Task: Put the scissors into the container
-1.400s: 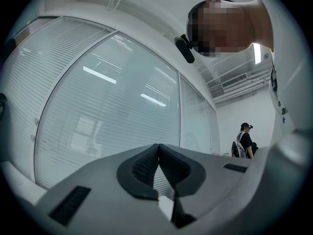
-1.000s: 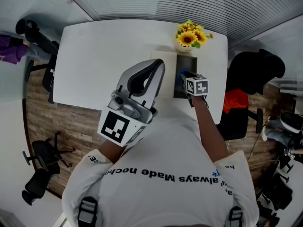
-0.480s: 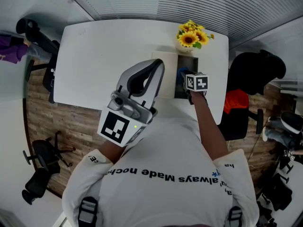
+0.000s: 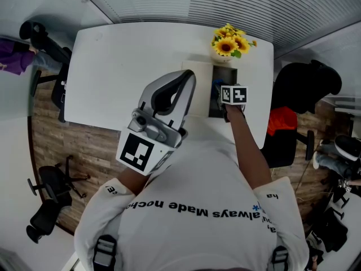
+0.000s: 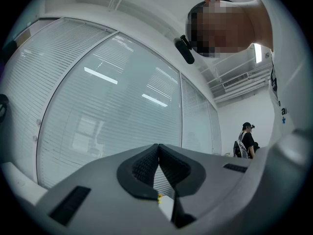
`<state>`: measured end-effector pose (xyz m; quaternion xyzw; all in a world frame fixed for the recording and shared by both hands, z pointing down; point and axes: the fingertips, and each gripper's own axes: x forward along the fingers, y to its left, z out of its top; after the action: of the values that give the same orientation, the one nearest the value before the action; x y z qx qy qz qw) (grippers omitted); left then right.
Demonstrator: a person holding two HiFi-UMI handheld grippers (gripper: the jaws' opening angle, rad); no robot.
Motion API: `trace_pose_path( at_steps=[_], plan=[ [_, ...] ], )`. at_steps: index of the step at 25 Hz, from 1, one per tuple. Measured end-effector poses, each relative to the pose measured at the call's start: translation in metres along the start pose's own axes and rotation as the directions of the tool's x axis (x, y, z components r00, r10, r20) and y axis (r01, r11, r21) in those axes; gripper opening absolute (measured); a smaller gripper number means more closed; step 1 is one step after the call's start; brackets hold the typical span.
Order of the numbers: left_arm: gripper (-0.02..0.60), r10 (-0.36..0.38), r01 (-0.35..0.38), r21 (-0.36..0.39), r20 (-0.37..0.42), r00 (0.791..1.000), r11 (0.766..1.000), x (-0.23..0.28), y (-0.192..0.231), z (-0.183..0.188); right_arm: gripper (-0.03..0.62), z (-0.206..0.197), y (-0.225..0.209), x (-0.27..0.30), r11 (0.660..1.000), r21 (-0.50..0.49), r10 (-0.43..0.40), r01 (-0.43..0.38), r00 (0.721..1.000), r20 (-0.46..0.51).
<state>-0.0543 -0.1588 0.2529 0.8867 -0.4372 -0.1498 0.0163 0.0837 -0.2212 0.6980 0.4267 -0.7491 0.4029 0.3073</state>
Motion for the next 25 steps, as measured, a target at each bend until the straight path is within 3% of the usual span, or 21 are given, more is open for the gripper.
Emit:
trace_pose_path(
  at_steps=[25],
  plan=[
    [0.02, 0.016, -0.016, 0.001, -0.006, 1.0, 1.0, -0.001, 0.004, -0.002, 0.087, -0.006, -0.006, 0.026, 0.998, 0.06, -0.012, 0.018, 0.996, -0.091]
  ],
)
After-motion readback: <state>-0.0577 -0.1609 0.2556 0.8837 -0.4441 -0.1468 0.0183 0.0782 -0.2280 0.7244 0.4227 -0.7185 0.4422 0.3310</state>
